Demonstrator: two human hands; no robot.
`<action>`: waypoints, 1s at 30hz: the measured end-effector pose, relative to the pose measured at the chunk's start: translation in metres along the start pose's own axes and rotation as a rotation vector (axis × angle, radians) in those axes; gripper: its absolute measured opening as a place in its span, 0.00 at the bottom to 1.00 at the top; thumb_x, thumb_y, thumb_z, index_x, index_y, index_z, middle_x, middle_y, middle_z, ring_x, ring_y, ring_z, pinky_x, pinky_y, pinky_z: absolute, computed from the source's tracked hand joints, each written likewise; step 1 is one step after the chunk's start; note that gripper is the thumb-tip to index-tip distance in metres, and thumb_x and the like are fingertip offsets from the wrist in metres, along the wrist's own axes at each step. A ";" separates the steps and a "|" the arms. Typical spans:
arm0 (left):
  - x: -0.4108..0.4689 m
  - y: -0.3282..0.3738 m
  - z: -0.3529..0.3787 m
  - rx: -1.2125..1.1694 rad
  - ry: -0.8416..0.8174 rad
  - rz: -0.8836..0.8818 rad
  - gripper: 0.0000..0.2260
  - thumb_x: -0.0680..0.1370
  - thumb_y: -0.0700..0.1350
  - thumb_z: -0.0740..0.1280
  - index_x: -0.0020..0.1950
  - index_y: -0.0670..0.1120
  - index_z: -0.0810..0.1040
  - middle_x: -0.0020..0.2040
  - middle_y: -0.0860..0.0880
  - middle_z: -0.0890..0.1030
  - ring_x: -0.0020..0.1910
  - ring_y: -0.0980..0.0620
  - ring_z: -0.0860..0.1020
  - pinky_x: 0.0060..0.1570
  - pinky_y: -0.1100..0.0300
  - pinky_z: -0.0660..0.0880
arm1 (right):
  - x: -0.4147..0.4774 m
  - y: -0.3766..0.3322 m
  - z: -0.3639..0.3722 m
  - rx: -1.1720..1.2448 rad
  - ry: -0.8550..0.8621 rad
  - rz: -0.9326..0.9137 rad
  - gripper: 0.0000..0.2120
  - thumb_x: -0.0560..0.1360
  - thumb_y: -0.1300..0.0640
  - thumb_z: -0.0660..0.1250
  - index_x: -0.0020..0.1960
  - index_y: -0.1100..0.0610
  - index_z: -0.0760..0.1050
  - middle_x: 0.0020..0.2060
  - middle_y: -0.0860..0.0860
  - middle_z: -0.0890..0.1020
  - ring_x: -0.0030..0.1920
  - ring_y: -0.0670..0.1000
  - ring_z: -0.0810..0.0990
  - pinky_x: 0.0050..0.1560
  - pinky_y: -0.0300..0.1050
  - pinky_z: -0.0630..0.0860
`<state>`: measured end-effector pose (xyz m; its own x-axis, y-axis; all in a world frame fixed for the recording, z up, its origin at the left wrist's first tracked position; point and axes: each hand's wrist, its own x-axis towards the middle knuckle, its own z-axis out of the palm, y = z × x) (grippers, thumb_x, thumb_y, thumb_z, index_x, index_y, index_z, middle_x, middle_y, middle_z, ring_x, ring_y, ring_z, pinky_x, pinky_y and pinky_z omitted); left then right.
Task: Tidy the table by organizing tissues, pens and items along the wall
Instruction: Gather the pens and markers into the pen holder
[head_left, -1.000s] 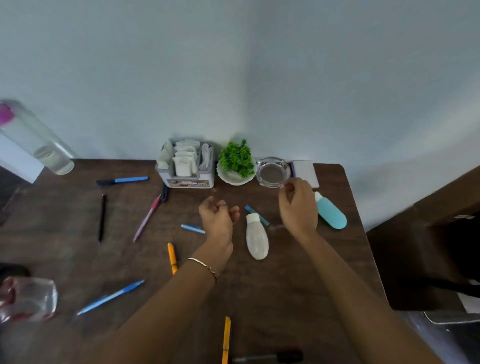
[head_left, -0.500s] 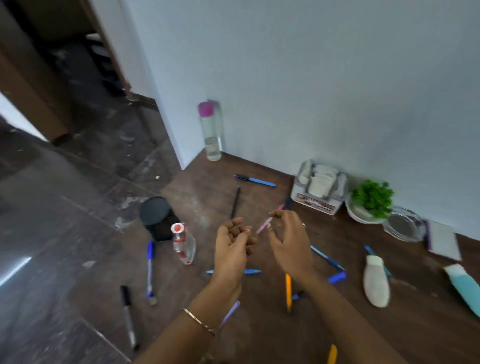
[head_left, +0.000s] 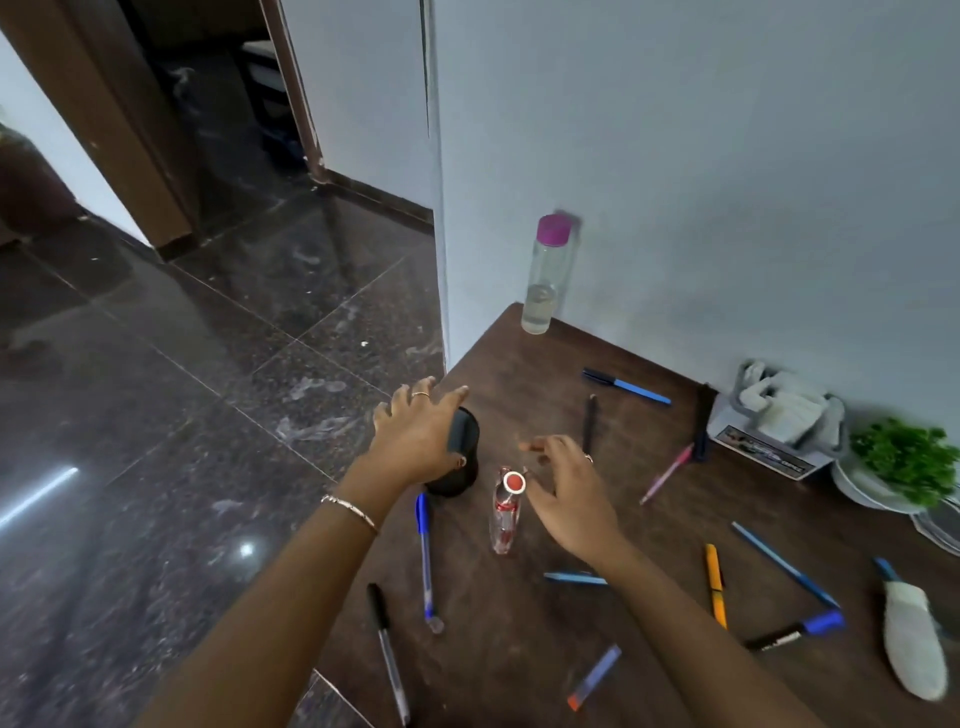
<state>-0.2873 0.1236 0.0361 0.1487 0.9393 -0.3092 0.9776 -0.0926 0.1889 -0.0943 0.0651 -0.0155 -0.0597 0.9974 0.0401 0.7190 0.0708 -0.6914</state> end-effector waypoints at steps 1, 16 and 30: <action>0.006 -0.003 0.003 0.005 -0.035 0.028 0.43 0.71 0.56 0.73 0.77 0.59 0.50 0.78 0.44 0.49 0.76 0.38 0.51 0.71 0.38 0.56 | -0.002 0.001 0.001 -0.003 0.006 0.010 0.14 0.76 0.55 0.66 0.61 0.48 0.74 0.57 0.43 0.74 0.58 0.43 0.74 0.60 0.43 0.73; 0.018 0.013 -0.045 -1.101 0.200 0.159 0.30 0.66 0.55 0.77 0.63 0.55 0.68 0.58 0.50 0.76 0.57 0.49 0.77 0.58 0.50 0.77 | -0.006 -0.014 -0.021 0.094 0.123 0.127 0.18 0.74 0.61 0.66 0.63 0.52 0.72 0.59 0.46 0.74 0.57 0.44 0.74 0.59 0.47 0.75; -0.059 0.150 0.001 -1.935 -0.662 0.195 0.24 0.75 0.53 0.66 0.66 0.41 0.73 0.63 0.39 0.79 0.61 0.41 0.77 0.59 0.43 0.76 | -0.082 0.000 -0.133 1.101 0.417 0.197 0.37 0.60 0.48 0.81 0.64 0.61 0.73 0.59 0.56 0.81 0.62 0.55 0.78 0.55 0.55 0.76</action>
<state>-0.1492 0.0538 0.0819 0.6638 0.6842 -0.3022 -0.3830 0.6579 0.6484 0.0025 -0.0152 0.0769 0.3611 0.9314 -0.0451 -0.3020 0.0710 -0.9507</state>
